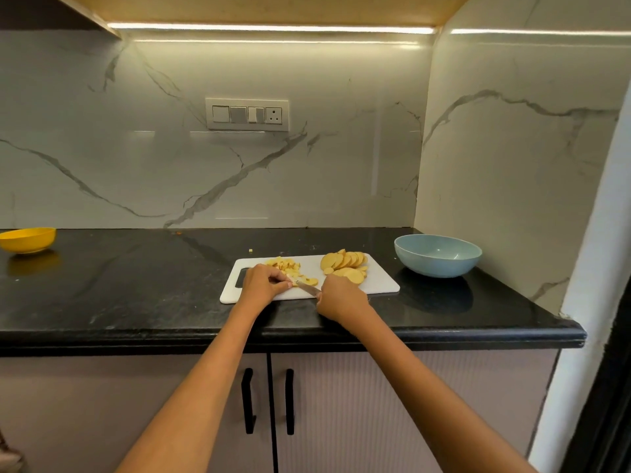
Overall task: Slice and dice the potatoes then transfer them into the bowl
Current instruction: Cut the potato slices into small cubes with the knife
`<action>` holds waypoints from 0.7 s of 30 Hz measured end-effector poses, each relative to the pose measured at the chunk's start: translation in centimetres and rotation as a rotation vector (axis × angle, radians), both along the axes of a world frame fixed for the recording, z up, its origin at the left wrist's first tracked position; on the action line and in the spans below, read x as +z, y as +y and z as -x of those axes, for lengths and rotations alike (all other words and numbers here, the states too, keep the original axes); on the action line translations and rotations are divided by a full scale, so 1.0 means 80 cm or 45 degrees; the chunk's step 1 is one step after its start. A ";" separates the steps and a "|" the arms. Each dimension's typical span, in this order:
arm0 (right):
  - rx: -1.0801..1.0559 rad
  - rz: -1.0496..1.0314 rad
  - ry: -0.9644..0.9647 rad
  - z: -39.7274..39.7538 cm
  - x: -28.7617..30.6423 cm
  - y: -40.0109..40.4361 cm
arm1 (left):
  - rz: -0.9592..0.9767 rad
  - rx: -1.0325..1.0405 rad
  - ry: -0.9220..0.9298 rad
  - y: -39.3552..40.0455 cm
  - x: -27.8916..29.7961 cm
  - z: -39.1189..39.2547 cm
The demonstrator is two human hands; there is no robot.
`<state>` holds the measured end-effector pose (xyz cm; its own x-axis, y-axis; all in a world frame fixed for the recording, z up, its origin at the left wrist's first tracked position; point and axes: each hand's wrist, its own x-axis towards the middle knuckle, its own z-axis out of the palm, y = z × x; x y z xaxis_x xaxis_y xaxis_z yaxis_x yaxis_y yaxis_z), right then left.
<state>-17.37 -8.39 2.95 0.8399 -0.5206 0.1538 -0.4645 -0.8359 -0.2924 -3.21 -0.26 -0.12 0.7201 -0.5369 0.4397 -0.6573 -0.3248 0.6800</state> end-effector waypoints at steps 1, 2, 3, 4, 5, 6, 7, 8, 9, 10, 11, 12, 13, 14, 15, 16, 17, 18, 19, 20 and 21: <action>0.010 0.091 0.003 0.003 -0.002 0.005 | 0.011 -0.007 0.002 0.000 0.000 0.000; 0.031 0.201 0.008 0.007 -0.005 0.012 | 0.020 -0.013 0.008 0.001 0.000 0.000; 0.057 0.295 0.002 0.008 -0.010 0.016 | 0.029 -0.016 0.014 0.001 -0.001 -0.001; 0.067 0.348 -0.022 0.010 -0.014 0.018 | 0.037 -0.012 0.024 0.000 -0.002 -0.003; 0.049 0.359 -0.061 0.009 -0.018 0.017 | 0.049 -0.006 0.036 0.000 -0.003 -0.005; 0.009 0.340 -0.119 0.009 -0.019 0.013 | 0.064 0.001 0.049 0.000 -0.003 -0.006; -0.036 0.310 -0.184 0.008 -0.019 0.008 | 0.084 0.003 0.062 0.000 -0.003 -0.007; -0.068 0.281 -0.248 0.006 -0.020 0.001 | 0.106 0.005 0.075 0.000 -0.003 -0.008; -0.083 0.258 -0.290 0.003 -0.020 -0.005 | 0.129 0.006 0.089 0.000 -0.003 -0.009; -0.086 0.235 -0.324 0.002 -0.020 -0.011 | 0.145 0.004 0.094 0.001 -0.003 -0.008; -0.087 0.206 -0.363 0.000 -0.020 -0.016 | 0.149 -0.004 0.086 0.001 -0.002 -0.006; -0.082 0.173 -0.414 -0.002 -0.021 -0.022 | 0.133 -0.020 0.058 0.001 -0.001 -0.004; -0.079 0.138 -0.481 -0.006 -0.021 -0.028 | 0.089 -0.041 0.019 0.000 -0.001 -0.003; -0.078 0.098 -0.563 -0.009 -0.021 -0.033 | 0.023 -0.061 -0.032 -0.002 -0.001 -0.003; -0.076 0.058 -0.640 -0.014 -0.021 -0.037 | -0.045 -0.069 -0.089 -0.003 -0.002 -0.004; -0.067 0.029 -0.702 -0.018 -0.020 -0.041 | -0.105 -0.059 -0.153 -0.005 -0.002 -0.006; -0.052 0.019 -0.736 -0.023 -0.020 -0.044 | -0.146 -0.024 -0.220 -0.007 -0.003 -0.007; -0.034 0.019 -0.757 -0.028 -0.020 -0.049 | -0.162 0.019 -0.294 -0.010 -0.003 -0.010; -0.021 0.021 -0.767 -0.033 -0.020 -0.054 | -0.161 0.040 -0.361 -0.014 -0.004 -0.012; -0.014 0.032 -0.770 -0.039 -0.019 -0.058 | -0.142 0.012 -0.408 -0.019 -0.004 -0.014; -0.018 0.052 -0.769 -0.044 -0.018 -0.064 | -0.133 -0.068 -0.425 -0.025 -0.004 -0.014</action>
<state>-13.84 -13.47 1.49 0.5908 -0.5146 0.6214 -0.2375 -0.8470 -0.4756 -2.10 -2.26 -0.42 0.5159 -0.6242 0.5867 -0.8555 -0.3407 0.3898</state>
